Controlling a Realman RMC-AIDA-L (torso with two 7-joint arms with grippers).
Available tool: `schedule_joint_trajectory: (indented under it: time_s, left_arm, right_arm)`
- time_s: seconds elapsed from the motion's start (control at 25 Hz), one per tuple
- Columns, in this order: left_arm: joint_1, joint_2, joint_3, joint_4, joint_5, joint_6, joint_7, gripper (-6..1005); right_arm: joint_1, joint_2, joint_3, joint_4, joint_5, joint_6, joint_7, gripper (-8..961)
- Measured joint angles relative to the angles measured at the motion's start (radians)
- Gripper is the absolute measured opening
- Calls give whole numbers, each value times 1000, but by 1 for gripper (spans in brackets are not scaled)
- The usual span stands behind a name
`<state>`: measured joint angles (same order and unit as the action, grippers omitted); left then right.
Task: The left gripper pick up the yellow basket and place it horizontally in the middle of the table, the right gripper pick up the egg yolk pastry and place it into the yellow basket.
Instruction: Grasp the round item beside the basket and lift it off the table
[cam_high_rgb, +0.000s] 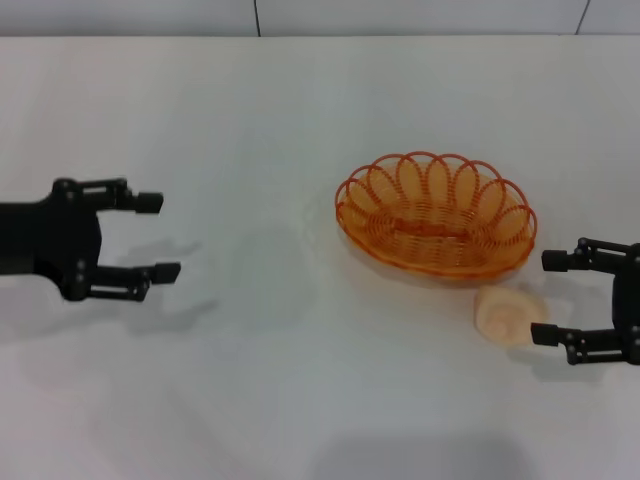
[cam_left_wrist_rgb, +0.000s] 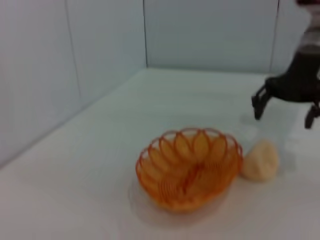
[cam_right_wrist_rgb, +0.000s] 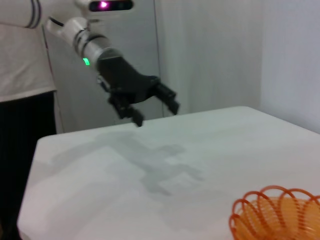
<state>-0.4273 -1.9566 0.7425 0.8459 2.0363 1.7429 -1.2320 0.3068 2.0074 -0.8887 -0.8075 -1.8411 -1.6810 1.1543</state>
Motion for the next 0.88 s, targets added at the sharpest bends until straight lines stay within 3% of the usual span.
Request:
schedule_joint_trajectory:
  time_s: [0.44,0.88]
  left_arm:
    - [-6,-33,-1,-12,72,-39,-9,812]
    - [-18,-38,0,16,72,-41,-27,812]
  right_arm:
    - [8,3,-133,-2,1,173,73,774]
    - [5,4,-160,4,0,207,105,770]
